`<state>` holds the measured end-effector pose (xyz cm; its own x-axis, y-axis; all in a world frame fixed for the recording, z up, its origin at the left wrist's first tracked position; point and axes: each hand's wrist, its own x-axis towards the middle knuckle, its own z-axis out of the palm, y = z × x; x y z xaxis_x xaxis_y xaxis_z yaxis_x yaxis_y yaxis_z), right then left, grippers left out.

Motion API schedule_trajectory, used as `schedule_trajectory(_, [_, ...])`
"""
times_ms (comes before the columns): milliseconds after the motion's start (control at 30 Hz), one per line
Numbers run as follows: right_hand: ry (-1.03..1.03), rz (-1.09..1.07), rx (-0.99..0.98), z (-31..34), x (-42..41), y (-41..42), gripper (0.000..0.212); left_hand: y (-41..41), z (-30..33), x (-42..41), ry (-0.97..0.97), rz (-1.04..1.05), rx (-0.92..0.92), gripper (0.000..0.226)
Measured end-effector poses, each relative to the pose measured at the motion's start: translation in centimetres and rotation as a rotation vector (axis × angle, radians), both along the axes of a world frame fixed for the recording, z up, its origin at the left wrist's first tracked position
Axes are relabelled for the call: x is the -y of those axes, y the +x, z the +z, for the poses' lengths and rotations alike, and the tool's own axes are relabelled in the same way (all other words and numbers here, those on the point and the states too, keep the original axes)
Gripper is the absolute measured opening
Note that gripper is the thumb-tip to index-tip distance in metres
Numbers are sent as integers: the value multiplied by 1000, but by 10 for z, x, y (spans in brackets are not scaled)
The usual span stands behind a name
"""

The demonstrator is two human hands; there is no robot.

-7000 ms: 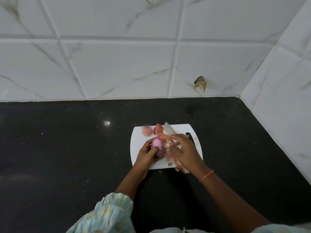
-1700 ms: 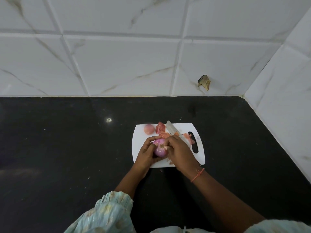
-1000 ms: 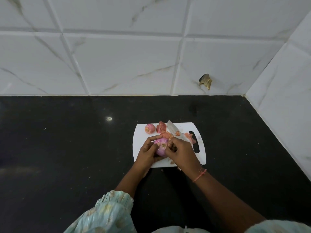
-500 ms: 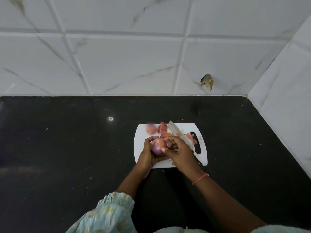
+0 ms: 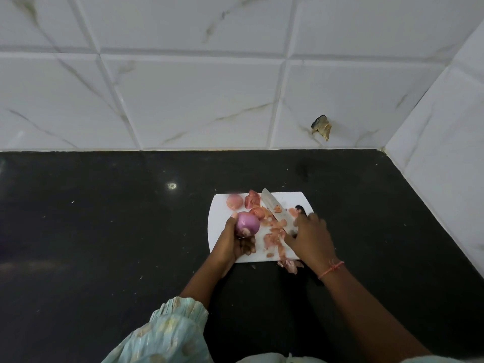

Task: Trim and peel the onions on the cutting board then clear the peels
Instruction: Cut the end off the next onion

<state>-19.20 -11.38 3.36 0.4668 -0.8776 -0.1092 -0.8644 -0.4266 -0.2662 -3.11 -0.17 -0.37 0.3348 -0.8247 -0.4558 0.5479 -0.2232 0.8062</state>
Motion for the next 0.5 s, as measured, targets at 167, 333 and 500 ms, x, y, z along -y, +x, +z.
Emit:
schedule_trajectory(167, [248, -14, -17, -9, -1, -15, 70, 0, 5, 5, 68, 30, -93, 47])
schedule_trajectory(333, [196, -158, 210, -7, -6, -22, 27, 5, 4, 3, 63, 72, -212, 60])
schedule_trajectory(500, [113, -104, 554, -3, -31, -24, 17, 6, 3, 3, 34, 65, -184, 68])
